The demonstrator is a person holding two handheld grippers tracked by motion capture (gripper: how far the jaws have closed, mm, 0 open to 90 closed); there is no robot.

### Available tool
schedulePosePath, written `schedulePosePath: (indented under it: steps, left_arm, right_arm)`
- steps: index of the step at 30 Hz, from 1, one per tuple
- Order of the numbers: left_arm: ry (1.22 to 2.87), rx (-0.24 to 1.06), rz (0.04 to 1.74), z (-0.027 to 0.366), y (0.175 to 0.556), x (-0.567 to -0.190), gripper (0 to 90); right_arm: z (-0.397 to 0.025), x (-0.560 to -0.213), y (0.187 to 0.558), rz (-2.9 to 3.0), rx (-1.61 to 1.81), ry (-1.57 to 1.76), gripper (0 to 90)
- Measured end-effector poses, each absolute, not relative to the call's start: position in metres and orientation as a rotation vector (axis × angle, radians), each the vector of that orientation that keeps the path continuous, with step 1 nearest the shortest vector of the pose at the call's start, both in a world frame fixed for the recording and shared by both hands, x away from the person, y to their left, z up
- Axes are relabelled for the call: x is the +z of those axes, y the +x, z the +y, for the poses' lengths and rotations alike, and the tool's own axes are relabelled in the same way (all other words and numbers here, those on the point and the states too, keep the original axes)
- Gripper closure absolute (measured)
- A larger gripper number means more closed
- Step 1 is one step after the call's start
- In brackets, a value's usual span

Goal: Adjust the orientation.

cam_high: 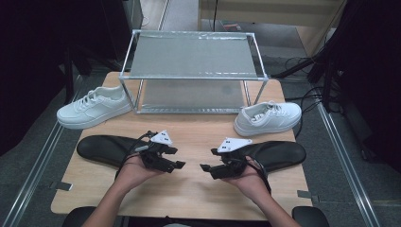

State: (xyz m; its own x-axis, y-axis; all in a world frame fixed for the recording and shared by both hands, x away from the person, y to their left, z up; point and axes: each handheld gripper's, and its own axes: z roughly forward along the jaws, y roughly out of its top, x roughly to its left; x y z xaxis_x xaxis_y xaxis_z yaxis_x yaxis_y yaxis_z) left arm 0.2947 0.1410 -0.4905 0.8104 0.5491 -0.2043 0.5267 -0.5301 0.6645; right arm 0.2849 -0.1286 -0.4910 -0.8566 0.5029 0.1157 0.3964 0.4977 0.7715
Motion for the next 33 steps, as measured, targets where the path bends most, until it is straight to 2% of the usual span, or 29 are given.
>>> schedulePosePath:
  steps: [2,4,7,9,10,11,14,17,23,33]
  left_arm:
    - [2.241,-0.030,0.799,0.141,0.301,-0.489,36.6]
    - [2.241,-0.042,0.793,0.144,0.304,-0.488,36.0]
    - [2.238,-0.003,0.798,0.149,0.304,-0.485,36.1]
    - [2.236,0.038,0.824,0.154,0.303,-0.484,38.3]
    - [2.229,0.063,0.860,0.157,0.303,-0.484,42.4]
    - [2.219,0.048,0.884,0.159,0.304,-0.484,45.8]
    - [2.210,0.049,0.878,0.166,0.301,-0.483,46.8]
    - [2.178,0.038,0.873,0.170,0.300,-0.482,46.6]
    - [2.235,0.066,0.827,0.174,0.295,-0.485,42.2]
    - [2.195,0.059,0.849,0.186,0.294,-0.482,42.1]
  right_arm:
    - [-0.128,-0.487,0.291,2.627,1.294,0.787,33.7]
    - [-0.128,-0.484,0.298,2.630,1.313,0.796,35.8]
    - [-0.129,-0.484,0.302,2.611,1.305,0.792,35.9]
    - [-0.129,-0.484,0.301,2.600,1.285,0.804,36.7]
    - [-0.129,-0.485,0.300,2.604,1.284,0.796,37.5]
    - [-0.128,-0.486,0.299,2.617,1.274,0.749,37.9]
    - [-0.130,-0.488,0.299,2.620,1.263,0.755,38.3]
    - [-0.131,-0.488,0.299,2.618,1.266,0.769,38.4]
    - [-0.131,-0.491,0.297,2.641,1.245,0.778,40.6]
    - [-0.127,-0.494,0.298,2.675,1.235,0.779,41.2]
